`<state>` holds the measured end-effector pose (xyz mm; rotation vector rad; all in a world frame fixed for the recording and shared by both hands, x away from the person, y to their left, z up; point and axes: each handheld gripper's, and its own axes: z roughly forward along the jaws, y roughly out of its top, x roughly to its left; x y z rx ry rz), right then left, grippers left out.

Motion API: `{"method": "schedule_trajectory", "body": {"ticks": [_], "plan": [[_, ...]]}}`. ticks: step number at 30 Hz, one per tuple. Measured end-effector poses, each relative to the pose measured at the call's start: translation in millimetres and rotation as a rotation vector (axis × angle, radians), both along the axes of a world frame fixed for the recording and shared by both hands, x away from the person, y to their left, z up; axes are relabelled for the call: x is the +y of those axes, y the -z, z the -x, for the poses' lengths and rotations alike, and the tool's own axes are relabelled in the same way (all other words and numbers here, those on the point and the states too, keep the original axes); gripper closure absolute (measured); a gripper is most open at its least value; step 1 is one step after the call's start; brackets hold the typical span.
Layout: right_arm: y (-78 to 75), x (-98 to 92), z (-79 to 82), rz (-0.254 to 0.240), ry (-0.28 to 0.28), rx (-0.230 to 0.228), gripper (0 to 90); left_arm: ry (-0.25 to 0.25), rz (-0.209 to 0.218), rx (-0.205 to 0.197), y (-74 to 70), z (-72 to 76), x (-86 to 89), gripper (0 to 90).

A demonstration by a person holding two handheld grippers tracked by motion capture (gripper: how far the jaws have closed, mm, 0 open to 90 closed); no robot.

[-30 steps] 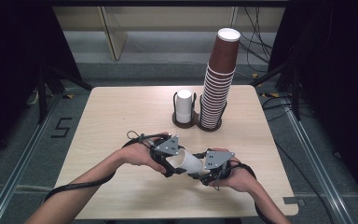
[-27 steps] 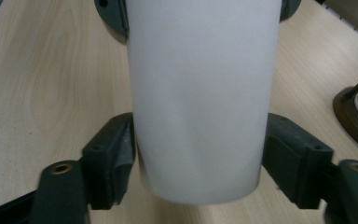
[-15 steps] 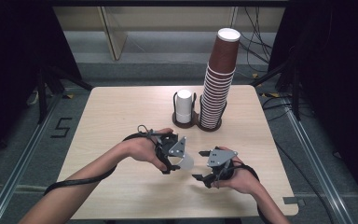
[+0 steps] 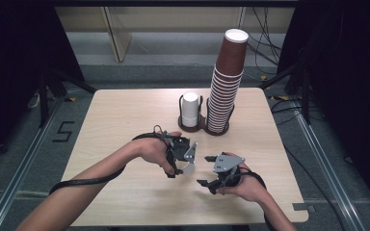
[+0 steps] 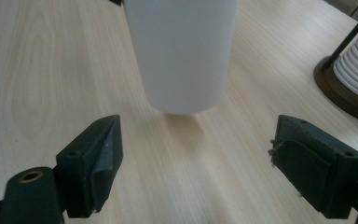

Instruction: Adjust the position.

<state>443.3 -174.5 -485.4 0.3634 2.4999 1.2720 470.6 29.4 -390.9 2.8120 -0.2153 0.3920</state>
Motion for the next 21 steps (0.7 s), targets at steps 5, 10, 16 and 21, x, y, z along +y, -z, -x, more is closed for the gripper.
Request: {"method": "schedule_trajectory", "body": {"ticks": [5, 10, 16, 21], "plan": [[-2.9, 9.4, -1.6, -0.027, -0.005, -0.011, 17.7, 0.011, -0.023, 0.0, -0.1, 0.1, -2.5, 23.9], [-3.1, 19.4, -5.2, -0.06, -0.016, -0.012, 19.9, 0.021, -0.031, 0.006, -0.3, 1.4, -3.6, 24.0], [-1.2, 28.6, -7.0, -0.065, -0.035, -0.005, 22.4, 0.041, -0.022, -0.003, 0.1, 0.0, -5.3, 24.0], [-0.1, 32.9, -7.6, -0.069, -0.044, 0.006, 25.7, 0.032, -0.022, 0.02, 1.4, 2.3, -6.7, 24.0]]}}
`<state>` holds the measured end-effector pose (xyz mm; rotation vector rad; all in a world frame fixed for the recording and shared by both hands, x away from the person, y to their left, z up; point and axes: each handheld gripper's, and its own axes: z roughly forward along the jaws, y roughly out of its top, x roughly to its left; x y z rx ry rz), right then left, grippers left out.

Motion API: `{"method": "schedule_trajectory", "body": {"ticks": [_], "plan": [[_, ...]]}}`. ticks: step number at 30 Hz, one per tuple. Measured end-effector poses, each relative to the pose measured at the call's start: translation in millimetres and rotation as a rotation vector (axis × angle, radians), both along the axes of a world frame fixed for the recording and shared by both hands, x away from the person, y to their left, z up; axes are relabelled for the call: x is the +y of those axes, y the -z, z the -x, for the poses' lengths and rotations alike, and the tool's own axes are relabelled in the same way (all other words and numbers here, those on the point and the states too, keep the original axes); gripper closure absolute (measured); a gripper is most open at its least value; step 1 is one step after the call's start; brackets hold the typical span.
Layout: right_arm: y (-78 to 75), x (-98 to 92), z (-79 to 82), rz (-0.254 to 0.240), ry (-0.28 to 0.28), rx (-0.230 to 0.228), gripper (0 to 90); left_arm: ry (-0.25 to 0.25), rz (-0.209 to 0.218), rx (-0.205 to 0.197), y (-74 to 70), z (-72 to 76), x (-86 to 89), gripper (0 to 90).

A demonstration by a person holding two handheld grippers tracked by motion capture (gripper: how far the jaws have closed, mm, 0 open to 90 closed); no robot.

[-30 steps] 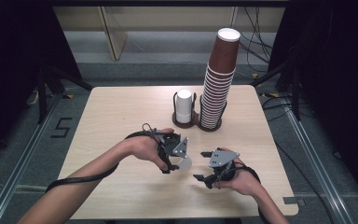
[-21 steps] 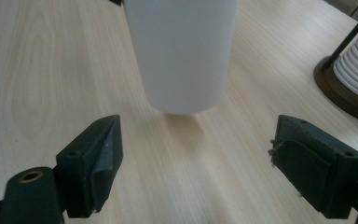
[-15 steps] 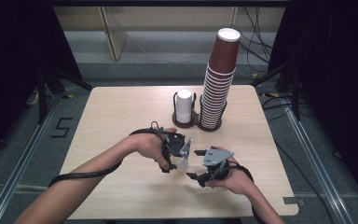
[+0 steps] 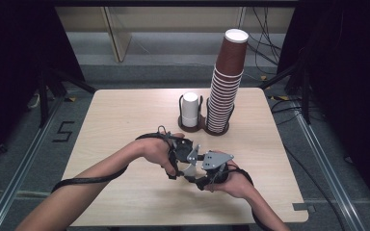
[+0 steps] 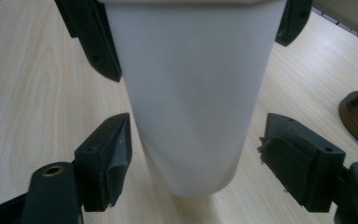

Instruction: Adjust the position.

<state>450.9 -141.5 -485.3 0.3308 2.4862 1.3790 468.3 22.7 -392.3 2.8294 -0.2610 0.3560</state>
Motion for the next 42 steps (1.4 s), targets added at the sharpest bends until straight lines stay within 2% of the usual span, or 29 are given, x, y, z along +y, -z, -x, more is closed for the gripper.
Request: {"method": "schedule_trajectory", "body": {"ticks": [3, 4, 7, 13, 14, 15, 16, 18, 19, 20, 21, 23, 24, 28, 30, 31, 32, 34, 35, 37, 38, 40, 41, 42], "plan": [[0.6, 1.6, 0.3, 0.002, -0.003, 0.004, 27.8, 0.0, 0.0, 0.002, 0.7, 0.5, -1.1, 24.0], [0.9, 2.1, 1.3, -0.003, 0.006, 0.018, 28.5, 0.001, 0.001, 0.003, 0.8, 0.6, -1.5, 24.0], [1.6, 4.1, -0.3, -0.008, -0.015, -0.01, 30.7, 0.003, 0.0, 0.005, 1.6, 0.6, -2.5, 24.0], [2.4, 4.5, 0.5, -0.016, -0.015, 0.006, 33.2, 0.006, 0.011, 0.006, 1.1, 0.4, -2.9, 24.2], [2.4, 4.4, 0.4, -0.017, -0.018, 0.002, 33.4, 0.008, 0.017, 0.004, 0.8, 0.2, -2.6, 24.2], [2.3, 4.1, -0.8, -0.02, -0.023, -0.025, 33.5, 0.01, 0.025, 0.005, 0.4, 0.0, -2.1, 24.1], [2.4, 3.8, 0.4, -0.023, -0.018, -0.005, 33.4, 0.012, 0.033, 0.01, 0.0, -0.3, -1.5, 23.5], [2.7, 3.3, 1.1, -0.039, -0.015, -0.001, 33.1, 0.02, 0.065, 0.015, -0.8, -1.5, 0.2, 20.7], [2.8, 2.9, 1.5, -0.04, -0.012, -0.004, 33.1, -0.008, 0.112, 0.04, 1.2, 0.2, 1.5, 17.1], [3.2, 1.7, 1.8, -0.035, -0.011, -0.006, 33.1, 0.0, 0.121, 0.029, 0.1, -0.9, 3.0, 14.1], [3.8, 0.7, 1.4, -0.039, -0.01, -0.014, 33.1, -0.004, 0.155, 0.023, 0.4, -1.1, 4.8, 14.0], [5.2, -2.5, 3.0, -0.034, 0.0, 0.008, 33.1, -0.015, 0.19, 0.017, -0.5, -2.4, 9.6, 11.0], [6.0, -4.2, 2.3, -0.035, -0.002, 0.005, 33.0, -0.02, 0.201, 0.014, -1.7, -2.9, 12.2, 9.9], [8.2, -11.3, 2.9, -0.056, 0.026, -0.001, 33.0, -0.048, 0.275, 0.008, -2.3, -2.0, 22.4, 8.1], [7.9, -15.5, 2.8, -0.064, 0.041, -0.007, 33.0, -0.046, 0.292, -0.006, -2.4, -1.7, 27.5, 7.4], [8.2, -16.9, 3.5, -0.074, 0.049, 0.015, 33.0, -0.059, 0.31, -0.004, -1.4, -0.7, 30.0, 7.5], [7.9, -19.0, 2.4, -0.075, 0.05, -0.002, 33.0, -0.068, 0.324, -0.006, -0.5, -0.2, 32.3, 7.5], [7.4, -21.9, 2.9, -0.093, 0.066, 0.001, 33.0, -0.084, 0.352, -0.02, 1.6, 1.6, 37.2, 7.3], [6.9, -24.0, 2.5, -0.096, 0.068, -0.002, 33.0, -0.093, 0.375, -0.024, 2.9, 2.5, 39.7, 7.3], [6.4, -28.2, 4.8, -0.108, 0.087, 0.024, 32.9, -0.117, 0.423, -0.025, 4.0, 4.6, 45.1, 7.0], [6.2, -30.4, 4.0, -0.113, 0.081, 0.012, 32.9, -0.129, 0.45, -0.026, 4.7, 5.7, 47.9, 7.0], [7.1, -34.1, 6.8, -0.137, 0.111, 0.031, 32.9, -0.161, 0.519, -0.023, 8.0, 8.3, 53.6, 6.7], [6.3, -37.6, 6.3, -0.127, 0.102, 0.027, 32.9, -0.183, 0.544, -0.026, 9.8, 10.0, 56.8, 6.5], [7.1, -39.5, 6.2, -0.142, 0.113, 0.016, 32.9, -0.197, 0.566, -0.028, 11.8, 11.5, 60.1, 6.4]]}}
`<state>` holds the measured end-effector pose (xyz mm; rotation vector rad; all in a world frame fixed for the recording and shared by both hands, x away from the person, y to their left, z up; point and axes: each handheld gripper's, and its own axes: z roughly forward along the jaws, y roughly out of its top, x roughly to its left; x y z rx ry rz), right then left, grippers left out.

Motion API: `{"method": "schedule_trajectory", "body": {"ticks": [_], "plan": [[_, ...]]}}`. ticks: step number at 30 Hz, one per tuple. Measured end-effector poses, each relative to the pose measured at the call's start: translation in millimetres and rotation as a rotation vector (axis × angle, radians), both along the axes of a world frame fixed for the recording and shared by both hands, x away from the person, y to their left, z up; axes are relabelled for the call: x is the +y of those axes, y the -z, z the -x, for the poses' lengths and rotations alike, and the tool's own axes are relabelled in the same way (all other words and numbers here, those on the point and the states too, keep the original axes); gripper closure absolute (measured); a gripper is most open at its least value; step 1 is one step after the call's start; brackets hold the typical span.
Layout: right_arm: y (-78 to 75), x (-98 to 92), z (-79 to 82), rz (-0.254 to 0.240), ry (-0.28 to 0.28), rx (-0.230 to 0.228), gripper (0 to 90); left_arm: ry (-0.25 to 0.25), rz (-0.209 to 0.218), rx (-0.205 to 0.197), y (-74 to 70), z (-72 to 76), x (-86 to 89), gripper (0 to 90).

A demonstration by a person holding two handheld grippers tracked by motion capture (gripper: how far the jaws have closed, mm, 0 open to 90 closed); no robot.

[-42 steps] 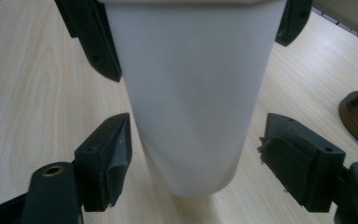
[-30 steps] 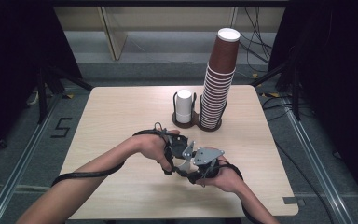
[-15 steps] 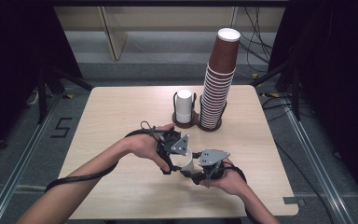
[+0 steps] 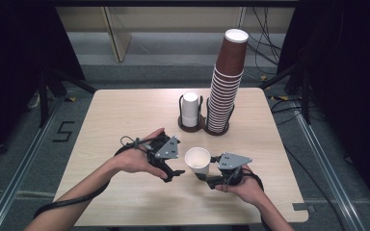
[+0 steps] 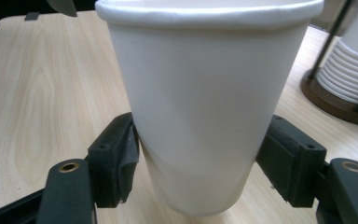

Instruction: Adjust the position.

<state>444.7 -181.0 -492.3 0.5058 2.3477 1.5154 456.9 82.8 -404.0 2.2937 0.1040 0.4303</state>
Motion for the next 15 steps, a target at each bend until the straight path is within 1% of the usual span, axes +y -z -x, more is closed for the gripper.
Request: {"method": "schedule_trajectory", "body": {"ticks": [1, 2, 3, 4, 5, 7, 8, 9, 10, 12, 13, 14, 15], "plan": [[-0.2, -3.0, 0.8, -0.001, 0.005, 0.013, 32.8, -0.015, 0.024, -0.001, 2.1, 1.2, 3.3, 6.0], [0.0, -5.4, 0.2, -0.008, 0.004, 0.003, 32.8, -0.039, 0.049, 0.005, 3.8, 2.9, 6.5, 5.9], [0.2, -8.3, 0.9, -0.007, 0.017, 0.008, 32.8, -0.057, 0.072, 0.003, 6.2, 4.1, 11.0, 5.8], [0.6, -10.4, 2.4, -0.021, 0.029, 0.033, 32.8, -0.07, 0.084, 0.005, 7.3, 5.2, 13.8, 5.8], [0.7, -12.4, 1.0, -0.014, 0.029, 0.006, 32.8, -0.096, 0.121, 0.007, 10.4, 6.9, 16.7, 5.8], [1.7, -15.0, 3.0, -0.036, 0.045, 0.034, 32.8, -0.138, 0.155, 0.01, 16.0, 9.4, 23.3, 5.8], [1.9, -16.0, 3.0, -0.043, 0.05, 0.031, 32.8, -0.154, 0.166, 0.01, 19.0, 10.7, 26.4, 5.8], [2.3, -17.4, 2.0, -0.049, 0.047, 0.025, 32.7, -0.166, 0.168, 0.007, 21.6, 11.4, 29.9, 5.8], [2.4, -18.1, 3.5, -0.056, 0.057, 0.042, 32.8, -0.183, 0.192, 0.013, 25.0, 12.8, 32.4, 5.8], [2.2, -20.6, 2.8, -0.061, 0.061, 0.034, 32.7, -0.213, 0.218, 0.019, 29.8, 14.5, 38.7, 5.8], [1.8, -22.1, 2.9, -0.06, 0.068, 0.029, 32.7, -0.232, 0.244, 0.024, 32.8, 16.0, 41.1, 5.8], [1.5, -23.4, 2.5, -0.06, 0.063, 0.024, 32.7, -0.252, 0.261, 0.022, 35.5, 17.2, 43.9, 5.8], [1.8, -23.9, 3.9, -0.079, 0.078, 0.04, 32.7, -0.267, 0.275, 0.023, 38.1, 18.3, 46.9, 5.8]]}}
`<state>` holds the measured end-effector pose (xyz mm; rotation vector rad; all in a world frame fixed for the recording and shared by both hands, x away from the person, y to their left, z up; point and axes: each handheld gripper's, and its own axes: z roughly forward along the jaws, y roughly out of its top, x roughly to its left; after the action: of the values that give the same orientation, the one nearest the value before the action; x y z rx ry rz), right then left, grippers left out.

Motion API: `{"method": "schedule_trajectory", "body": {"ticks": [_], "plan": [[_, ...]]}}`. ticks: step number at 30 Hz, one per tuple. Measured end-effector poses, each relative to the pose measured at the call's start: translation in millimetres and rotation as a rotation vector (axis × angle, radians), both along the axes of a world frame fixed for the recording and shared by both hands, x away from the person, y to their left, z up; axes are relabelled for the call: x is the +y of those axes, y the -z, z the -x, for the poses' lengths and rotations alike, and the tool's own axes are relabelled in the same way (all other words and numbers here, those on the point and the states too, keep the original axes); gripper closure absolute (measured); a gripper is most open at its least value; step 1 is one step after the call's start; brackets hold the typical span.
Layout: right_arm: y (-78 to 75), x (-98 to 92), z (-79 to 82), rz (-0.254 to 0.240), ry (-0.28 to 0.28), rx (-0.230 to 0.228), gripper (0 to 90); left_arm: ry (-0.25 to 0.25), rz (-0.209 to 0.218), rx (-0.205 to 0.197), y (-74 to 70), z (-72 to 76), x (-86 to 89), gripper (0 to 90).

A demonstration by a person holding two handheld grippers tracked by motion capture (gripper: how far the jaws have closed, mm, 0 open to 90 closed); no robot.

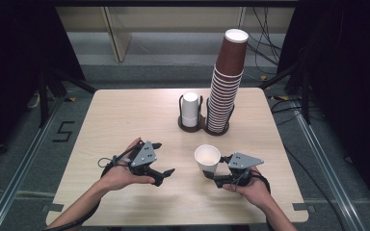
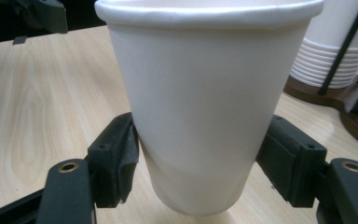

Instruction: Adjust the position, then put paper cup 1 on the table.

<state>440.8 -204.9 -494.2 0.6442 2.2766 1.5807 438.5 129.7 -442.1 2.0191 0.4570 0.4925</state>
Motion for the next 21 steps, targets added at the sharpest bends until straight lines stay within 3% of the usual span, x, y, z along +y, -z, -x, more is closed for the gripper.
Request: {"method": "schedule_trajectory", "body": {"ticks": [3, 6, 8, 10, 17, 19, 21], "plan": [[0.1, -3.7, 0.1, -0.016, 0.008, -0.005, 32.7, -0.045, 0.038, 0.004, 7.8, 2.9, 7.3, 5.8], [0.1, -8.5, 0.9, 0.001, 0.03, -0.009, 32.6, -0.08, 0.072, 0.007, 13.9, 3.6, 12.8, 5.8], [0.8, -9.4, 3.1, -0.007, 0.047, 0.016, 32.6, -0.104, 0.075, 0.015, 17.0, 4.3, 16.3, 5.8], [1.0, -11.7, 1.4, 0.014, 0.035, -0.013, 32.5, -0.126, 0.092, 0.025, 20.1, 4.7, 18.1, 5.8], [3.6, -10.0, 3.7, 0.021, 0.048, 0.014, 32.3, -0.145, 0.114, 0.031, 23.4, 5.9, 20.7, 5.7], [5.2, -7.4, 2.8, 0.008, 0.058, -0.004, 32.3, -0.146, 0.115, 0.029, 23.6, 6.4, 20.3, 5.7], [5.1, -7.4, 2.8, 0.019, 0.055, 0.016, 32.3, -0.146, 0.114, 0.031, 24.0, 6.6, 19.9, 5.7]]}}
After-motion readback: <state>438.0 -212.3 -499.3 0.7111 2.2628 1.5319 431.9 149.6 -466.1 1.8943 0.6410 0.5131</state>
